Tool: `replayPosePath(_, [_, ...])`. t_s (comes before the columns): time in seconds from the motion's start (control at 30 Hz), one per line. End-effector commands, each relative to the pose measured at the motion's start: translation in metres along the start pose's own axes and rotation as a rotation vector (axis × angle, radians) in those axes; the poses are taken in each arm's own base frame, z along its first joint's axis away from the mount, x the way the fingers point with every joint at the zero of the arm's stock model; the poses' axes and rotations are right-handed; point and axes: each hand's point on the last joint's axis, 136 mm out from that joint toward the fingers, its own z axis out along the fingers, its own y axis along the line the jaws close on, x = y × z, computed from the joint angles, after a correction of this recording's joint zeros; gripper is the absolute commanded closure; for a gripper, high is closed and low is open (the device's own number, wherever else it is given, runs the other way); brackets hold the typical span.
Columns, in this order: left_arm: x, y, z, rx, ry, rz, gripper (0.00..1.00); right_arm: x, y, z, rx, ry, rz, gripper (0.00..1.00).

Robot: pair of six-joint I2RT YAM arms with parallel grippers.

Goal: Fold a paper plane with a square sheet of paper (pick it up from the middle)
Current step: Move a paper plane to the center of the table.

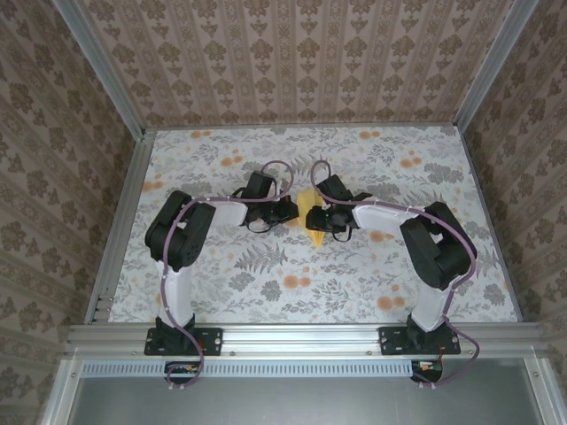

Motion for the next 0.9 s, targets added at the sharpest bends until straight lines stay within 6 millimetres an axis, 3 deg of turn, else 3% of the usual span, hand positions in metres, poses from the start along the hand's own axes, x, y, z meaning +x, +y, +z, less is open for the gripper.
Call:
replayPosePath(0.0, [0.005, 0.009, 0.002, -0.005, 0.019, -0.022, 1.00, -0.001, -0.010, 0.002, 0.105, 0.003, -0.036, 0.61])
replayPosePath(0.4, [-0.003, 0.004, -0.013, -0.009, -0.013, -0.049, 0.77, 0.001, -0.013, 0.010, 0.186, 0.018, -0.076, 0.66])
replayPosePath(0.5, [-0.008, 0.006, -0.027, -0.019, -0.037, -0.062, 0.72, 0.001, -0.016, 0.010, 0.211, 0.023, -0.078, 0.66])
replayPosePath(0.7, [-0.016, 0.020, -0.063, -0.083, -0.103, -0.092, 0.65, -0.002, -0.015, 0.005, 0.255, 0.010, -0.089, 0.80])
replayPosePath(0.87, [-0.023, 0.043, -0.095, -0.157, -0.163, -0.137, 0.60, -0.006, -0.011, 0.001, 0.291, 0.000, -0.111, 0.90])
